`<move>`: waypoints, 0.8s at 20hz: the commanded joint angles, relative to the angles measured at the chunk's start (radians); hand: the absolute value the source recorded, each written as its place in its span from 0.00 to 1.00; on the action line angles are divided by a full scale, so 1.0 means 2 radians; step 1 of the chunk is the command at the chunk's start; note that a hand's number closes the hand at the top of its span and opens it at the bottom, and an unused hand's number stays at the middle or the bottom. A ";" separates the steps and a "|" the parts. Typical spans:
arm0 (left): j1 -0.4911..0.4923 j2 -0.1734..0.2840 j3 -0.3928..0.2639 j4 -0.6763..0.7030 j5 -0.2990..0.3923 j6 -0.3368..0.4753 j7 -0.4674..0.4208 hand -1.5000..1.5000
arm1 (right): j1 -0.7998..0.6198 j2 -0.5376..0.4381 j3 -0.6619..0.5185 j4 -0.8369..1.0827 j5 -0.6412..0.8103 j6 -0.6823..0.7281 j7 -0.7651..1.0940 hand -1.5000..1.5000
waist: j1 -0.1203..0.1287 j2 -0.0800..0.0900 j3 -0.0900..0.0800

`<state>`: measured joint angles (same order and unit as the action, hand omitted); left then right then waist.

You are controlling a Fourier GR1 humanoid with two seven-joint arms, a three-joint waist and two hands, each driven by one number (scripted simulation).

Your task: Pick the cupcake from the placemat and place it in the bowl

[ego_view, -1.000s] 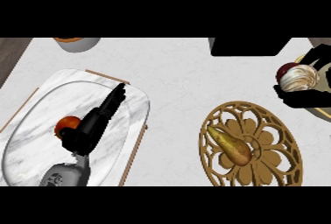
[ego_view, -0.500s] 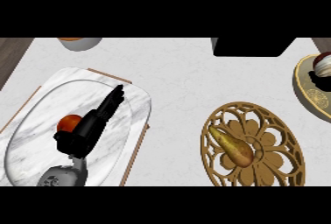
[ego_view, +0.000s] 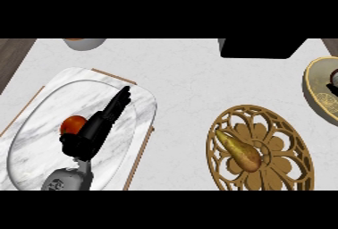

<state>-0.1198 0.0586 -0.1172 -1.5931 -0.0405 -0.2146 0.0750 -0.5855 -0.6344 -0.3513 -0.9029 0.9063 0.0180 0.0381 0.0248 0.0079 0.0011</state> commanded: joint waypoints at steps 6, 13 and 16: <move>-0.027 -0.008 0.008 0.013 0.003 0.005 0.022 0.50 | -0.061 -0.009 -0.032 0.142 -0.057 0.024 -0.110 0.00 | -0.005 -0.001 0.000; 0.002 -0.007 0.002 0.013 -0.014 0.010 -0.016 0.50 | -0.119 -0.049 -0.104 0.214 -0.102 -0.034 -0.130 0.00 | 0.000 0.001 0.000; -0.012 0.003 0.011 0.004 -0.004 0.001 0.000 0.50 | -0.116 -0.072 -0.151 0.227 -0.142 -0.043 -0.138 0.00 | -0.003 0.001 0.001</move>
<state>-0.1285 0.0555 -0.1078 -1.6033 -0.0439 -0.2118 0.0905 -0.7970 -0.7362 -0.5623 -0.4875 0.6972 -0.0343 -0.2281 0.0246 0.0088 0.0020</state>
